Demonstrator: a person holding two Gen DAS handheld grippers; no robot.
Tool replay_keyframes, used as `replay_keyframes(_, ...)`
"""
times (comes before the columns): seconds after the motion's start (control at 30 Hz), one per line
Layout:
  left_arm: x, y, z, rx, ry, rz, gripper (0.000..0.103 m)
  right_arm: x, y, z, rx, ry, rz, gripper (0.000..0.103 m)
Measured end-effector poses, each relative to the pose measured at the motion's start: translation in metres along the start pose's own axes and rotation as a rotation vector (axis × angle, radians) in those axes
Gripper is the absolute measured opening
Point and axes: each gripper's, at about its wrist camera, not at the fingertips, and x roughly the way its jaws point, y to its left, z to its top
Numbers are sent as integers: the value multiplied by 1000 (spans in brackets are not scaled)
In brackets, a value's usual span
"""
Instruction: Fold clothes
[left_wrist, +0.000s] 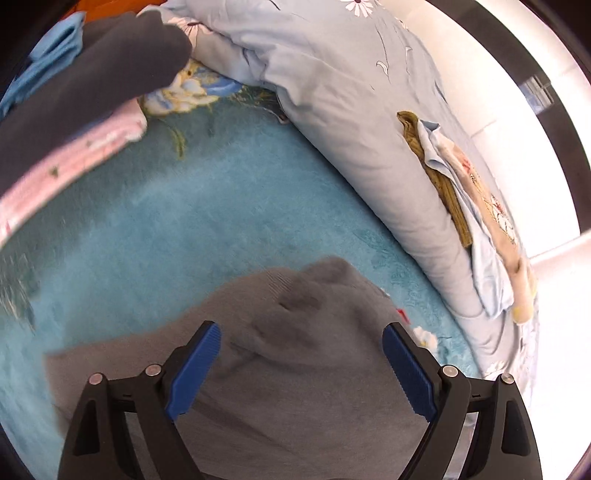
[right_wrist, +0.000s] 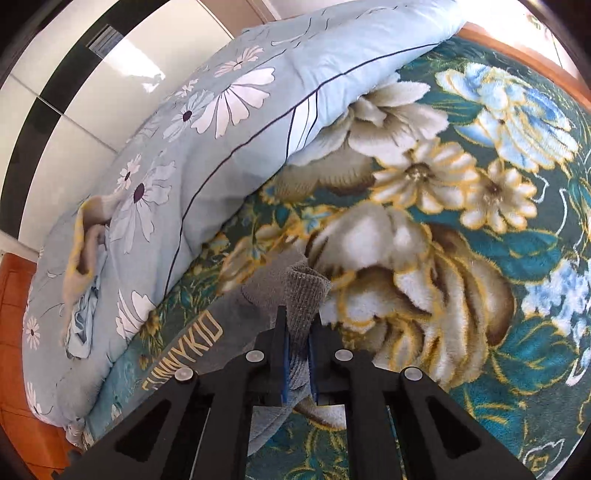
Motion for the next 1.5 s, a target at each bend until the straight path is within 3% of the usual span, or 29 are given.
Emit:
replay_keyframes(0.07, -3, 9, 9, 25, 10, 23, 91, -5, 3, -3, -15, -9, -17, 14)
replay_keyframes(0.17, -1, 20, 21, 43, 29, 11, 91, -19, 7, -6, -36, -43, -64, 34)
replay_keyframes(0.27, 8, 27, 31, 56, 66, -20, 91, -48, 17, -14, -48, -133, -108, 35)
replay_keyframes(0.37, 24, 34, 38, 52, 110, -33, 91, -53, 46, -25, -109, -117, -67, 38)
replay_keyframes(0.53, 53, 53, 43, -33, 185, -96, 91, -23, 133, -72, -340, 9, 9, 40)
replay_keyframes(0.63, 64, 63, 44, -106, 225, -218, 91, -7, 187, -107, -485, 61, 61, 40)
replay_keyframes(0.7, 71, 64, 42, -124, 254, -292, 91, 5, 216, -125, -510, 103, 137, 40)
replay_keyframes(0.83, 81, 57, 38, -89, 300, -338, 91, 32, 275, -157, -556, 191, 244, 43)
replay_keyframes(1.07, 65, 40, 17, 27, 327, -527, 90, 57, 329, -219, -728, 296, 271, 43)
replay_keyframes(1.27, 37, 29, 13, 87, 283, -620, 90, 77, 373, -273, -876, 385, 291, 43)
replay_keyframes(1.5, 15, 2, 11, 218, 310, -699, 90, 85, 355, -269, -801, 400, 266, 43)
